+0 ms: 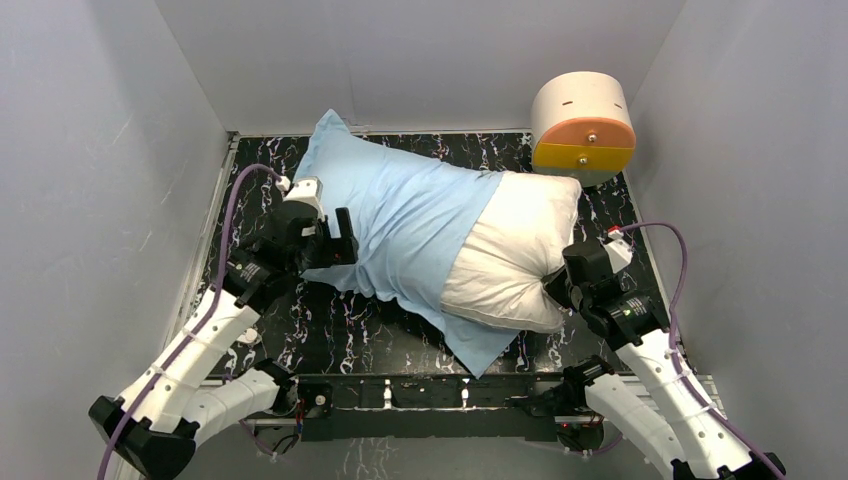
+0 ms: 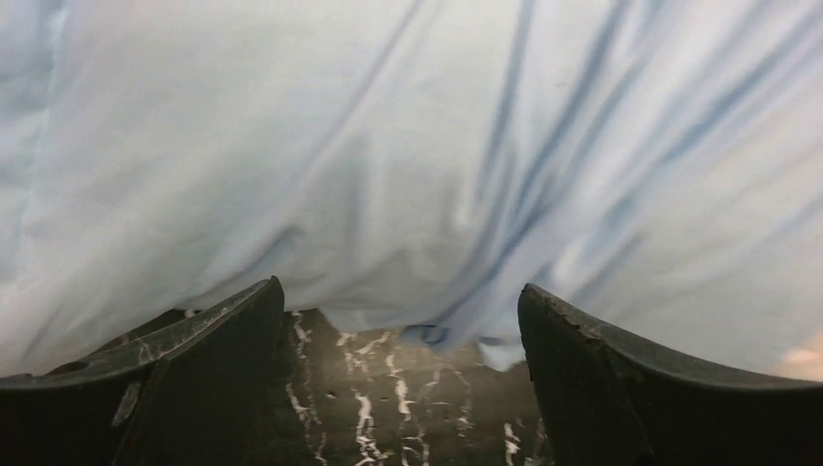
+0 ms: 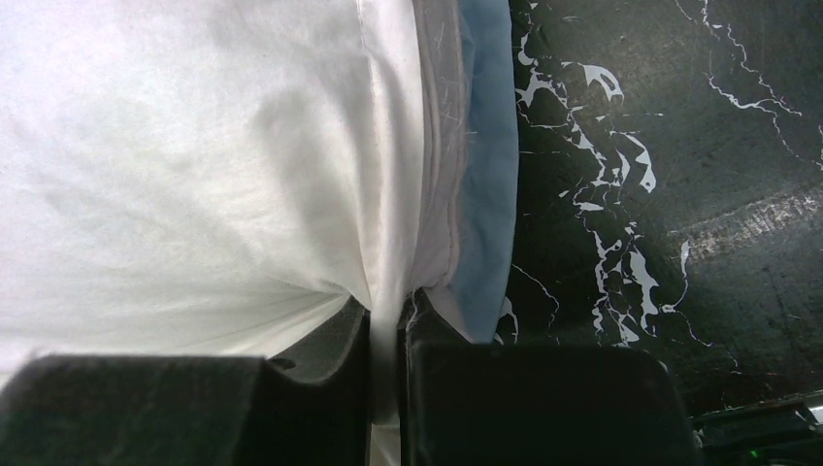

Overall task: Remove the pillowcase from the pillow
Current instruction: Remove the pillow from the pillowcase.

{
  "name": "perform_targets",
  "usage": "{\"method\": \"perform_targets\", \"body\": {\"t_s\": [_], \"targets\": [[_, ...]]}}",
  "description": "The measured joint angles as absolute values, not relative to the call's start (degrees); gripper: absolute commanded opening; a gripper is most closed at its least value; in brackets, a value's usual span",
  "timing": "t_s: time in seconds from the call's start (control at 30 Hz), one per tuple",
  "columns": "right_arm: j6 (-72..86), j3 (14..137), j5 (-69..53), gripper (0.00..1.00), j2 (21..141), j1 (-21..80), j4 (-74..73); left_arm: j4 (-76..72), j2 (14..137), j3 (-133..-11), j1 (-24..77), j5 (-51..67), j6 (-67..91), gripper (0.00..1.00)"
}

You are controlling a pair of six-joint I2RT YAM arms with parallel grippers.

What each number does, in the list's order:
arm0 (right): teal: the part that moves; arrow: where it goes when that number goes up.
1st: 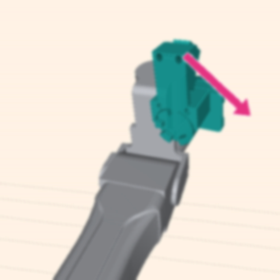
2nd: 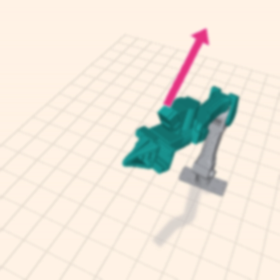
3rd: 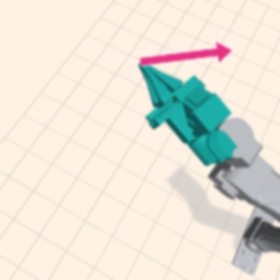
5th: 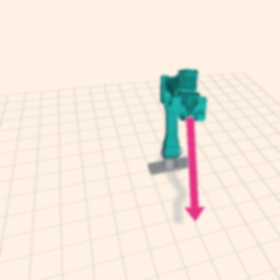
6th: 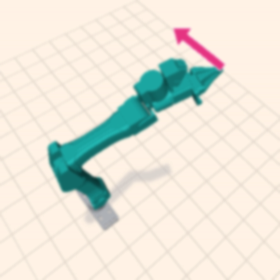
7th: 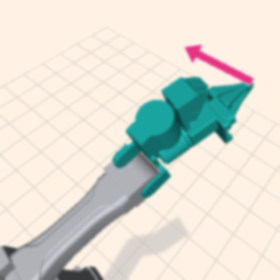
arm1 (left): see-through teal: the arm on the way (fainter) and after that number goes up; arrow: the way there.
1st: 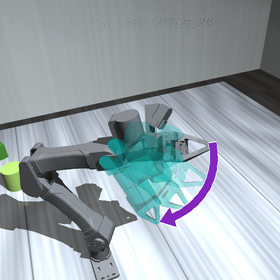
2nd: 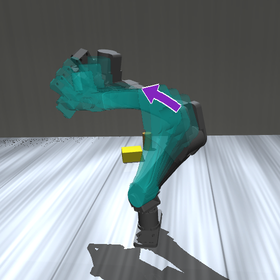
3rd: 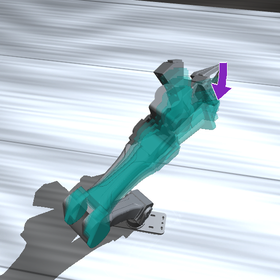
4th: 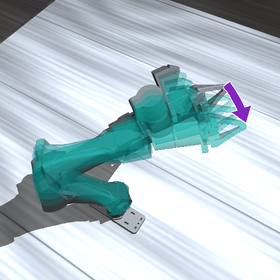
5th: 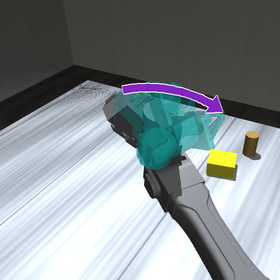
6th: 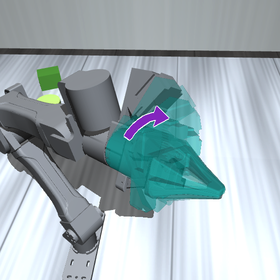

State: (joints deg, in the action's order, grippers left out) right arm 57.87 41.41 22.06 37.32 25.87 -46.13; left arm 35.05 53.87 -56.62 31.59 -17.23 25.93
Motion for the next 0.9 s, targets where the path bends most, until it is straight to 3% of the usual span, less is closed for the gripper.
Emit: {"method": "perform_targets", "body": {"t_s": [0.4,0.6,0.8,0.9], "targets": [[57.91,41.01,21.71,0.1,37.32,25.82,-46.02,29.08,59.94,-62.13,34.28,22.52,28.03,0.93],[57.91,40.38,21.26,0.1,37.34,25.61,-45.6,27.81,68.34,-59.46,46.98,16.14,31.29,0.89],[57.91,40.38,21.26,0.1,37.34,25.56,-45.56,22.41,72.97,-53.19,49.82,6.13,35.59,0.84],[57.91,40.38,21.28,0.1,37.39,25.56,-45.52,19.55,75.53,-52.95,50.17,3.16,36.1,0.76]]}}
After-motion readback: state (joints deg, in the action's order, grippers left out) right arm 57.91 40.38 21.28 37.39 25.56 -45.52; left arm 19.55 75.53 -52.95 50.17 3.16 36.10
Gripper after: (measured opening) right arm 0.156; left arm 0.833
